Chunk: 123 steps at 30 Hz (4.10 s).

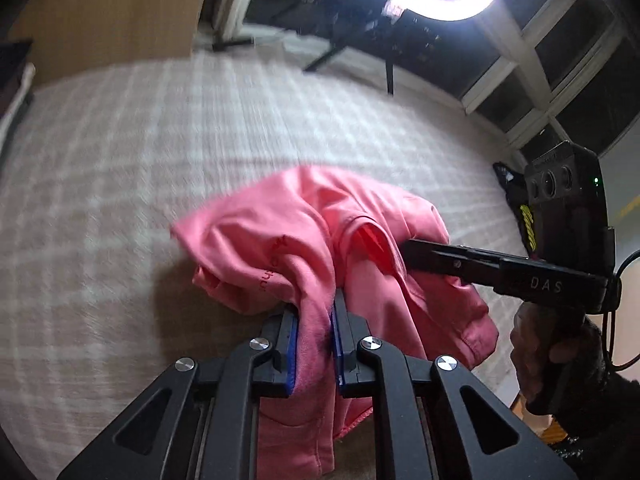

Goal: Fold clothes
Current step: 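Pinch the folded pink shirt with both grippers and lift it, then carry the folded shirt with both grippers onto the dark clothes stack, then lower the shirt onto the stack and open both grippers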

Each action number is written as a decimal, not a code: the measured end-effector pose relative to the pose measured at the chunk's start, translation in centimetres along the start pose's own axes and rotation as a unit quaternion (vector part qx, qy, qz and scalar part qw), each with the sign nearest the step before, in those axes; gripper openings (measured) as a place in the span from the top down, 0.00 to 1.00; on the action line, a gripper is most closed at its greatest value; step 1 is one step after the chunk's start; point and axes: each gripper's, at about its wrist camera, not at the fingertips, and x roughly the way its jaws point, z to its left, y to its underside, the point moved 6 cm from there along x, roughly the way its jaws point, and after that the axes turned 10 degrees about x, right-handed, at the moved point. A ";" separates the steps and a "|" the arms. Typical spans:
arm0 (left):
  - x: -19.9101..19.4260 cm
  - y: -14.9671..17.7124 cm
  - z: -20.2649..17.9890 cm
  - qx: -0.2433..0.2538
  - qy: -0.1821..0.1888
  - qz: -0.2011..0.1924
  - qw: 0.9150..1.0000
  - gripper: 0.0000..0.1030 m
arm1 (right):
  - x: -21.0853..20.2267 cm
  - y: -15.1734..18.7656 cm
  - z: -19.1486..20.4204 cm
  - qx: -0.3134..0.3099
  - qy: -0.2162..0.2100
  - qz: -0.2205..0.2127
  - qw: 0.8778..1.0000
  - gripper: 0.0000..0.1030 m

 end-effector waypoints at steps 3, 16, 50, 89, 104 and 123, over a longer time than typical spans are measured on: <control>-3.2 -1.1 1.8 0.009 -0.010 -0.027 1.000 0.88 | -0.3 -1.2 3.9 -0.026 -0.016 -0.018 0.999 0.88; -19.8 -6.0 19.5 0.089 -0.098 -0.103 0.986 0.88 | 7.8 -8.0 28.2 -0.129 -0.075 -0.084 0.985 0.88; -21.6 -9.1 49.9 0.096 -0.158 -0.058 0.981 0.73 | 27.3 -15.3 31.6 -0.179 0.038 -0.014 0.983 0.62; -20.3 -10.3 49.1 0.223 -0.190 -0.006 0.956 0.84 | 26.7 -14.8 31.1 -0.174 0.025 0.014 0.984 0.64; -17.2 -8.6 50.8 0.182 -0.135 0.022 0.974 0.93 | 29.0 -14.5 30.4 -0.161 -0.017 0.041 0.986 0.93; -17.2 -11.4 53.2 0.175 -0.175 0.007 0.969 0.84 | 26.9 -17.5 29.2 -0.152 0.035 0.008 0.988 0.77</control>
